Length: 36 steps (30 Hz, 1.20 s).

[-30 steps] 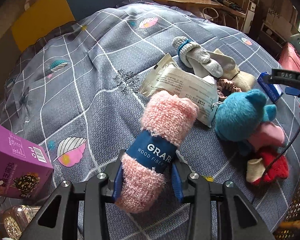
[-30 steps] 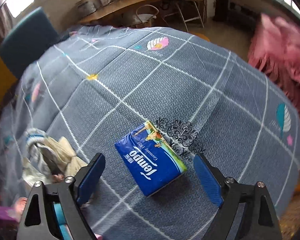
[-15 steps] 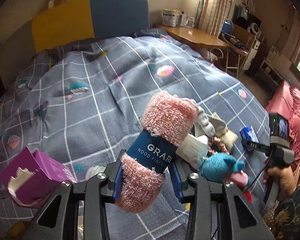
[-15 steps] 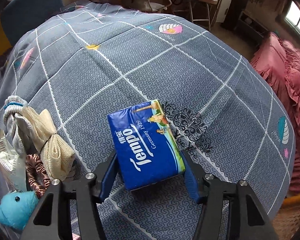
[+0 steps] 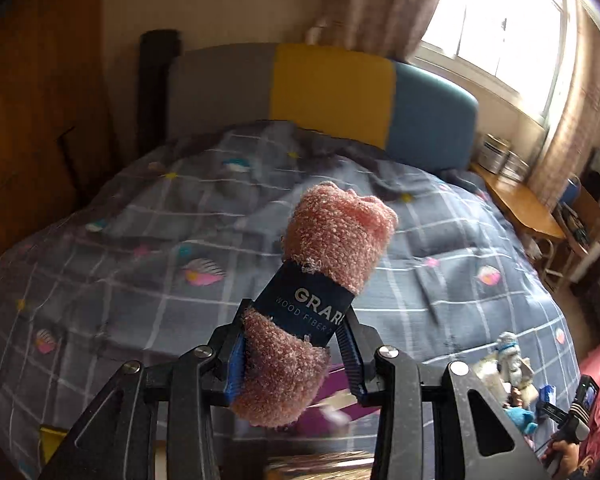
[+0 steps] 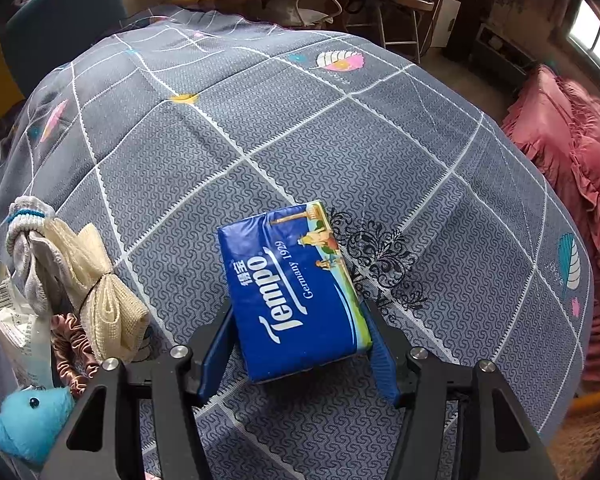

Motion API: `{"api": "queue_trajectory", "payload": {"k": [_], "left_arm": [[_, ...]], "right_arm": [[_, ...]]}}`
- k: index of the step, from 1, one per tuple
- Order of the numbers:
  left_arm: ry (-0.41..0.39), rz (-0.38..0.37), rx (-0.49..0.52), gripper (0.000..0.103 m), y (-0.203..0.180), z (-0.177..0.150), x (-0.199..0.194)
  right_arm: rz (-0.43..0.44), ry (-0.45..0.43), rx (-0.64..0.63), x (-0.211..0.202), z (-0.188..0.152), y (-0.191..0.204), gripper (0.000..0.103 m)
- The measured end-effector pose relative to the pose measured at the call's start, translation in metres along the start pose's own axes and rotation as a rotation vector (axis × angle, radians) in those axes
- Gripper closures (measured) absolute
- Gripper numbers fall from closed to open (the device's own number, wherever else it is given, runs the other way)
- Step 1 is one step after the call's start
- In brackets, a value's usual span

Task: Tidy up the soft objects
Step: 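Carry the pink towel roll into the gold tray and release it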

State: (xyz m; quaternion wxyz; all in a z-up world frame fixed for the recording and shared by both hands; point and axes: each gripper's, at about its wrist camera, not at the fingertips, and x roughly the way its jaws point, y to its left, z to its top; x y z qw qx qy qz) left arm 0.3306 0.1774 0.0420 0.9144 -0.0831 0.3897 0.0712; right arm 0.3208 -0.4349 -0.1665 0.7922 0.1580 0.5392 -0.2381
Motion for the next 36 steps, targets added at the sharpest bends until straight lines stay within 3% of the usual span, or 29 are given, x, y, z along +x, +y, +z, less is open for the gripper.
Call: {"api": "queue_trajectory", "payload": {"k": [4, 10, 19, 30, 36], "left_arm": [[0.006, 0.058, -0.062, 0.063, 0.054, -0.034, -0.014], [0.054, 0.097, -0.133, 0.063, 0.112, -0.120, -0.026], [0.074, 0.171, -0.239, 0.063, 0.152, -0.223, -0.035], [0.136, 0.231, -0.218, 0.058, 0.153, -0.270, -0.025], [0.098, 0.257, -0.150, 0.053, 0.138, -0.275, -0.035]], "right_arm": [[-0.011, -0.004, -0.008, -0.002, -0.001, 0.004, 0.042], [-0.041, -0.021, -0.042, -0.003, -0.005, 0.014, 0.042], [-0.094, -0.052, -0.109, -0.007, -0.012, 0.034, 0.042], [-0.176, -0.114, -0.231, -0.013, -0.023, 0.063, 0.048], [-0.173, -0.115, -0.233, -0.017, -0.024, 0.063, 0.050]]}}
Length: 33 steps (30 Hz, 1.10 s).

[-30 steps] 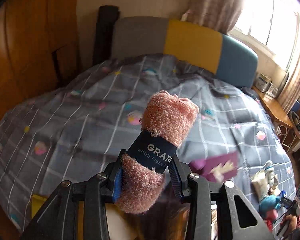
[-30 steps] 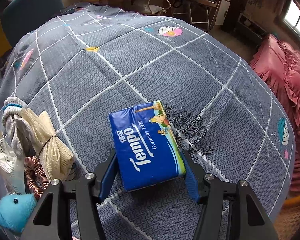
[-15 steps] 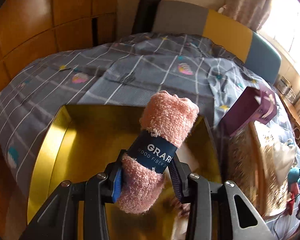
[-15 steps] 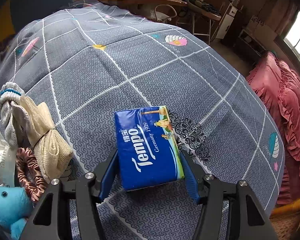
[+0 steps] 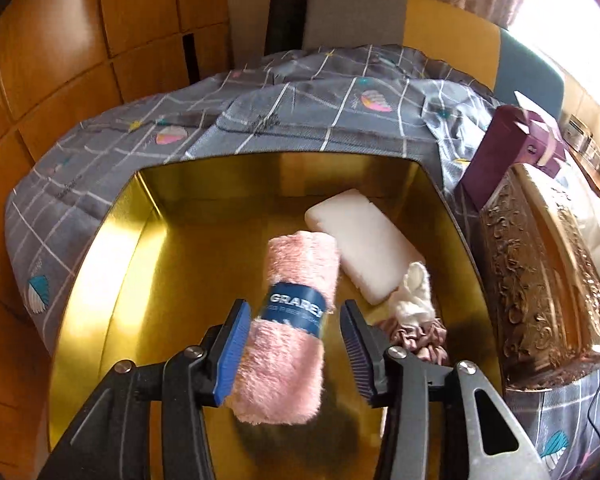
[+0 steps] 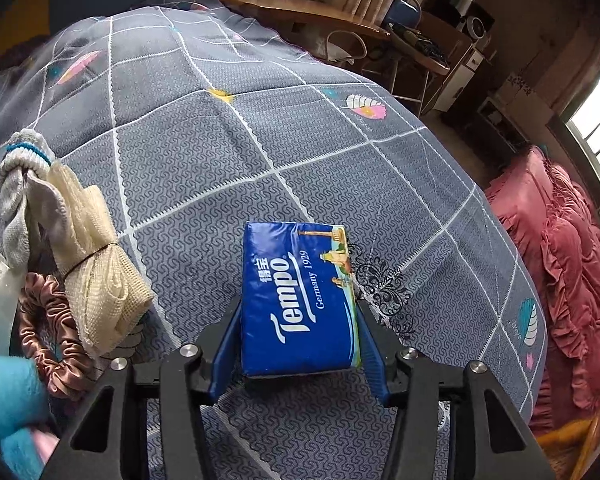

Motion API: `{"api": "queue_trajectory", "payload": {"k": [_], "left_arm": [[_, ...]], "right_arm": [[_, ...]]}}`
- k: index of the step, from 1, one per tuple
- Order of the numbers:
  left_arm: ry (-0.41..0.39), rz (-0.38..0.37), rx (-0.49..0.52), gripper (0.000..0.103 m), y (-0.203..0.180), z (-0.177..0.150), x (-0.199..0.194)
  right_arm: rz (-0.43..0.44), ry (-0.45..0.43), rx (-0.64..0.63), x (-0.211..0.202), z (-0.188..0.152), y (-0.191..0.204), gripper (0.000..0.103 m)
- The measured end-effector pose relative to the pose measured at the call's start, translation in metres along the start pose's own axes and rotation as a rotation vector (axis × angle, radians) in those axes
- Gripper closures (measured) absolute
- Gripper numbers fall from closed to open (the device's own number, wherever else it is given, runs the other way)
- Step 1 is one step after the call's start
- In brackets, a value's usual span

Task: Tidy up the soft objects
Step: 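Carry the pink towel roll into the gold tray and release it, then carry the blue tissue pack to the gold tray and drop it in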

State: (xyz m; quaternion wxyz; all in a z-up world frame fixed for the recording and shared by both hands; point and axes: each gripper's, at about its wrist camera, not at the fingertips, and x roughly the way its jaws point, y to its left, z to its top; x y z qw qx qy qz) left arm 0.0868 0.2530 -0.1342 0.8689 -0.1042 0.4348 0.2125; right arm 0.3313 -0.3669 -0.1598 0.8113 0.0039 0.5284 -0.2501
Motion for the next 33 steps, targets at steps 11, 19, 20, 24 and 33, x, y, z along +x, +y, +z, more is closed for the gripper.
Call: {"api": "queue_trajectory", "payload": {"k": [11, 19, 20, 24, 33], "left_arm": [[-0.075, -0.035, 0.025, 0.050, -0.012, 0.005, -0.034], [-0.084, -0.060, 0.059, 0.050, -0.021, 0.001, -0.045], [-0.083, -0.064, 0.064, 0.050, -0.022, 0.000, -0.046], [-0.079, -0.081, 0.092, 0.050, -0.024, -0.004, -0.049], [-0.066, -0.128, 0.108, 0.050, -0.024, -0.011, -0.049]], "right_arm": [[0.040, 0.012, 0.047, 0.007, 0.004, -0.012, 0.052], [0.084, 0.010, 0.206, 0.006, 0.007, -0.040, 0.052], [0.097, 0.008, 0.228, 0.005, 0.007, -0.044, 0.052], [0.159, 0.000, 0.263, 0.001, 0.008, -0.045, 0.052], [0.262, -0.118, 0.069, -0.066, 0.054, 0.015, 0.052]]}}
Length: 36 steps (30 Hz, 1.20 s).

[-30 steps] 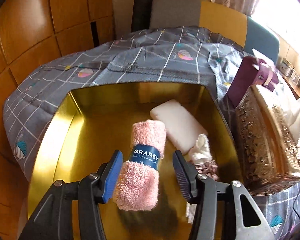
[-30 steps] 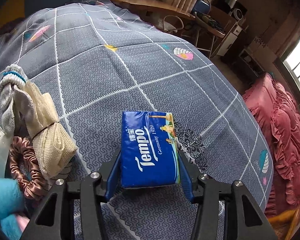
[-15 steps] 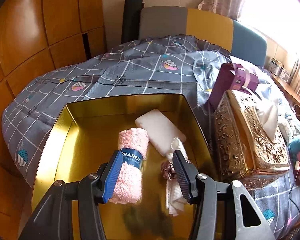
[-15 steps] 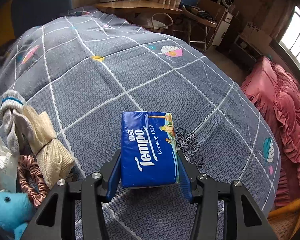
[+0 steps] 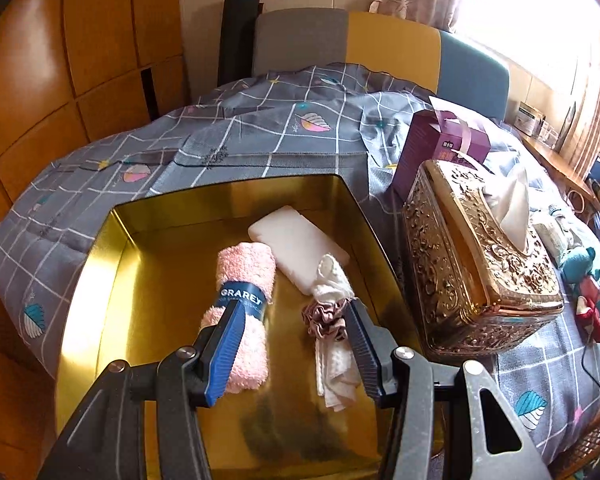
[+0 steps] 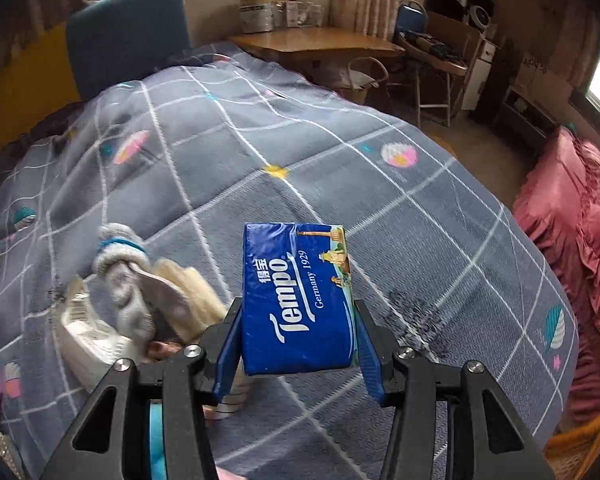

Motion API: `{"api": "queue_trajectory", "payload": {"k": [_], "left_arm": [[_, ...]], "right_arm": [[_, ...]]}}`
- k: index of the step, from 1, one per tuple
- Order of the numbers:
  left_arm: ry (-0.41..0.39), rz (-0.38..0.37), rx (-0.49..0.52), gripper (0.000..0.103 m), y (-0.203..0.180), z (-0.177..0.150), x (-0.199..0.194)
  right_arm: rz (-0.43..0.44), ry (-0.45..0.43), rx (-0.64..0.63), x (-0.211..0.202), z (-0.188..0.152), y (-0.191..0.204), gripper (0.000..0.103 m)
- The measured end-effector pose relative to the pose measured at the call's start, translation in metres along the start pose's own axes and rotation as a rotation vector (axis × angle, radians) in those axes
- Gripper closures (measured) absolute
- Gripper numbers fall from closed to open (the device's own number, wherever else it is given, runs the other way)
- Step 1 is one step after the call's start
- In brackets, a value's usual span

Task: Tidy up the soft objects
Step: 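Carry the blue tissue pack to the gold tray and drop it in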

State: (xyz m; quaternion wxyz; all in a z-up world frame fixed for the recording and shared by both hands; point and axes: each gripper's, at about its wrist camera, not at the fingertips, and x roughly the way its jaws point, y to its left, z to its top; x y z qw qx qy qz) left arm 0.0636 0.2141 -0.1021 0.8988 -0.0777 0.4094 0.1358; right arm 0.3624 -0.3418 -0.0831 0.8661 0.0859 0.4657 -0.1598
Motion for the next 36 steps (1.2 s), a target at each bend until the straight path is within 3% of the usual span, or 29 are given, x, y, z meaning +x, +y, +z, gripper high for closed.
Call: {"api": "queue_trajectory", "payload": {"k": [5, 9, 13, 18, 22, 25, 29, 33, 36], "left_arm": [[-0.007, -0.025, -0.005, 0.050, 0.004, -0.003, -0.003], [-0.021, -0.023, -0.028, 0.050, 0.014, -0.005, -0.008], [-0.033, 0.002, -0.059, 0.050, 0.030, -0.007, -0.014], [-0.037, 0.054, -0.117, 0.050, 0.058, -0.013, -0.017], [-0.034, 0.100, -0.176, 0.050, 0.080, -0.020, -0.018], [-0.035, 0.121, -0.220, 0.050, 0.093, -0.022, -0.019], [-0.054, 0.137, -0.236, 0.050, 0.101, -0.024, -0.023], [-0.052, 0.139, -0.233, 0.050, 0.103, -0.026, -0.022], [-0.052, 0.138, -0.227, 0.050, 0.100, -0.026, -0.022]], "right_arm": [[0.166, -0.081, -0.180, -0.053, 0.024, 0.099, 0.052], [0.339, -0.137, -0.351, -0.108, 0.016, 0.196, 0.052], [0.518, -0.169, -0.530, -0.165, -0.026, 0.284, 0.052], [0.733, -0.158, -0.772, -0.224, -0.116, 0.358, 0.052], [0.840, -0.064, -0.950, -0.245, -0.198, 0.391, 0.051], [0.893, 0.067, -1.020, -0.242, -0.253, 0.408, 0.051], [0.879, 0.173, -1.070, -0.229, -0.314, 0.419, 0.049], [0.852, 0.203, -1.080, -0.213, -0.347, 0.420, 0.048], [0.860, 0.203, -1.049, -0.207, -0.350, 0.416, 0.035]]}}
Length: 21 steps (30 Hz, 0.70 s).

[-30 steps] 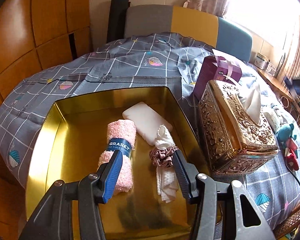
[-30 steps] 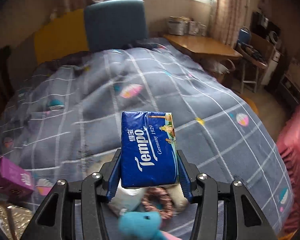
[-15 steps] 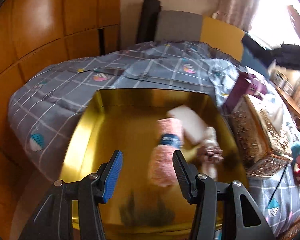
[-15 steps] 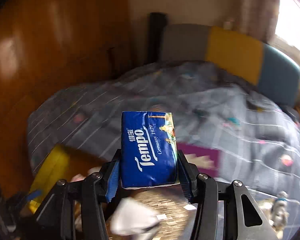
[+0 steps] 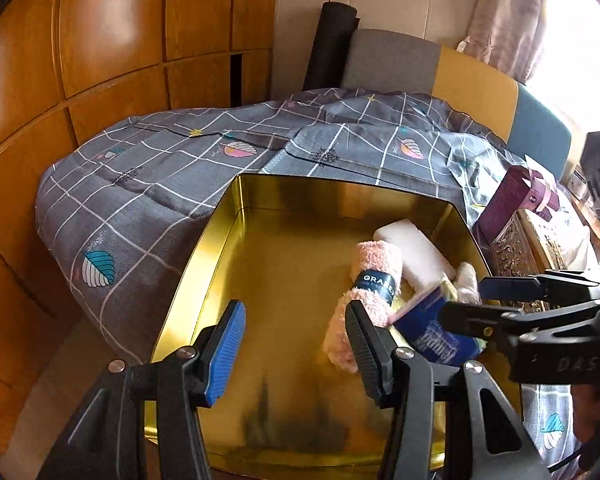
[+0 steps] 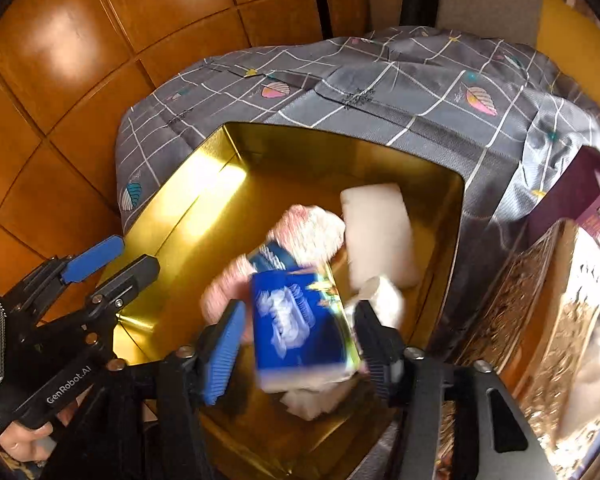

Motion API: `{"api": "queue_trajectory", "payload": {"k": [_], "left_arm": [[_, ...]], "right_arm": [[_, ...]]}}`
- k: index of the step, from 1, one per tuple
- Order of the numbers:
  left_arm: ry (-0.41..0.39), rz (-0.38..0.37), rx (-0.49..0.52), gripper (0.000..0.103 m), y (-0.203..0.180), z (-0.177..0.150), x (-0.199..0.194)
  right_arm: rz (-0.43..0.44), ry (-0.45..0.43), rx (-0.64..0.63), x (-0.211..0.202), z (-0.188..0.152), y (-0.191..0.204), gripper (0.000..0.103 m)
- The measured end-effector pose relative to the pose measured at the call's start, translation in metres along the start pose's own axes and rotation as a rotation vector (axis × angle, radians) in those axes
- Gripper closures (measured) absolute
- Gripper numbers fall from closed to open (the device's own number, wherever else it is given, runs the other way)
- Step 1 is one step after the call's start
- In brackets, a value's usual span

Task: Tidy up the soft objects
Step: 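Carry the blue tissue pack to the gold tray and drop it in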

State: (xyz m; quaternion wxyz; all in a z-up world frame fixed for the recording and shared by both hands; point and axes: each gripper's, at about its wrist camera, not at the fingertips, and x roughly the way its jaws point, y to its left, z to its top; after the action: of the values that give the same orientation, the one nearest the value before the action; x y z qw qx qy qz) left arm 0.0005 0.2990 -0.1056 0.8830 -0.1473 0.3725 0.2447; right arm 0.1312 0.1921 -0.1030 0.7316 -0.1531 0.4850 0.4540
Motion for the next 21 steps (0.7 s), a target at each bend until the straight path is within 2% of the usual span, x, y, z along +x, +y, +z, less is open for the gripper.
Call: {"api": "queue_trajectory", "payload": {"k": [4, 10, 15, 17, 21], "left_arm": [[-0.016, 0.018, 0.024, 0.050, -0.007, -0.001, -0.003], [-0.036, 0.012, 0.055, 0.050, -0.020, 0.000, -0.011], [-0.056, 0.016, 0.097, 0.050, -0.031, 0.002, -0.020], [-0.058, 0.010, 0.113, 0.050, -0.036, 0.001, -0.022], [-0.065, -0.002, 0.146, 0.050, -0.046, 0.001, -0.028]], "right_arm": [[-0.016, -0.057, 0.009, -0.016, -0.008, -0.006, 0.033], [-0.137, -0.203, -0.024, -0.060, -0.023, -0.006, 0.026], [-0.206, -0.341, -0.029, -0.099, -0.035, -0.012, 0.021], [-0.238, -0.386, -0.021, -0.113, -0.039, -0.017, 0.017], [-0.298, -0.446, 0.010, -0.137, -0.048, -0.034, 0.016]]}}
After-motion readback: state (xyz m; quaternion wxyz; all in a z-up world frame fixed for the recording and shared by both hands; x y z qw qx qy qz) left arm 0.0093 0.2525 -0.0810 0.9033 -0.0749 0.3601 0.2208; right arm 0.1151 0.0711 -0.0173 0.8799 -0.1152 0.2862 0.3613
